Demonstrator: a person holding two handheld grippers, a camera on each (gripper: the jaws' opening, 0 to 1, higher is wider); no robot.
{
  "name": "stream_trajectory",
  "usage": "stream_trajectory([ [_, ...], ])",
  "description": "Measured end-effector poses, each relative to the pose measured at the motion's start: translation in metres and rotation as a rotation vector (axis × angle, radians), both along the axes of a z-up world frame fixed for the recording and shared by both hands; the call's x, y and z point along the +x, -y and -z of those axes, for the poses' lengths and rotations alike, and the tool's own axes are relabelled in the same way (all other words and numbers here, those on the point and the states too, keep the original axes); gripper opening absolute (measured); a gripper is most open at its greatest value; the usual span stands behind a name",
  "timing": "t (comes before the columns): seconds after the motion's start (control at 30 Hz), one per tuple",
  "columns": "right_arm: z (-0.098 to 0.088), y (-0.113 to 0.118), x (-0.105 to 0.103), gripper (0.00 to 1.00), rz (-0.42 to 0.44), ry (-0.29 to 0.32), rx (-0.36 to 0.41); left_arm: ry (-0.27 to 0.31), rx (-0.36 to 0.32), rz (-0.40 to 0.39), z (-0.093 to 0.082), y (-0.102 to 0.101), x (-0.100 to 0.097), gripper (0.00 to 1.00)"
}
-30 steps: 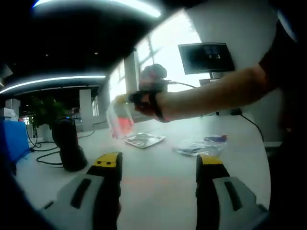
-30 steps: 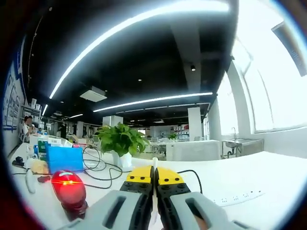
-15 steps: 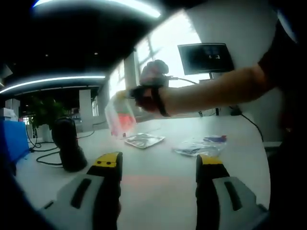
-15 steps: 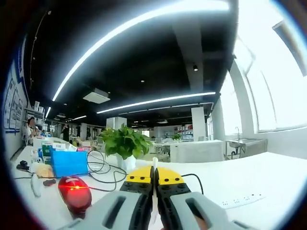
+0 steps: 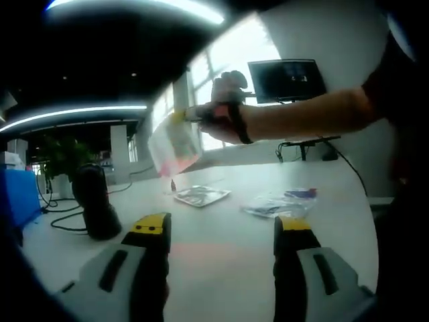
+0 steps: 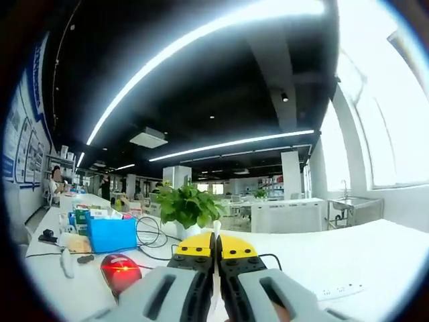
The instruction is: Clip sheet goods on table flip sheet goods clip sheet goods scan sheet goods put sheet goods back to table
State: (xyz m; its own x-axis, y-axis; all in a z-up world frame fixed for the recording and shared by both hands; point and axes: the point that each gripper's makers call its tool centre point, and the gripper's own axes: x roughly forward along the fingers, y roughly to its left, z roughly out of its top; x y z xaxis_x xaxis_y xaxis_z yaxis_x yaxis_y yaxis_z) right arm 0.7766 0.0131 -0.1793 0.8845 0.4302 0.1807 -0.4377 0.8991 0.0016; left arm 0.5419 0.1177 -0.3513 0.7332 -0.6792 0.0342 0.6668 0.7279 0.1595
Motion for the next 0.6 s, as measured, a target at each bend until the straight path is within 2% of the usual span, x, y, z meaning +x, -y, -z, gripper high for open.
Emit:
stream_trajectory([
  [0.43,-0.017,0.01,-0.019,0.0,-0.065,0.035,-0.053,-0.003,0.011,-0.009,0.002,-0.001,0.002,0.54],
  [0.5,-0.016,0.01,-0.021,0.0,-0.067,0.057,-0.12,-0.003,0.014,-0.009,0.002,-0.001,0.002,0.54],
  [0.6,-0.014,0.01,-0.025,0.0,-0.075,0.063,-0.13,-0.003,0.014,-0.009,0.002,-0.001,0.002,0.54],
])
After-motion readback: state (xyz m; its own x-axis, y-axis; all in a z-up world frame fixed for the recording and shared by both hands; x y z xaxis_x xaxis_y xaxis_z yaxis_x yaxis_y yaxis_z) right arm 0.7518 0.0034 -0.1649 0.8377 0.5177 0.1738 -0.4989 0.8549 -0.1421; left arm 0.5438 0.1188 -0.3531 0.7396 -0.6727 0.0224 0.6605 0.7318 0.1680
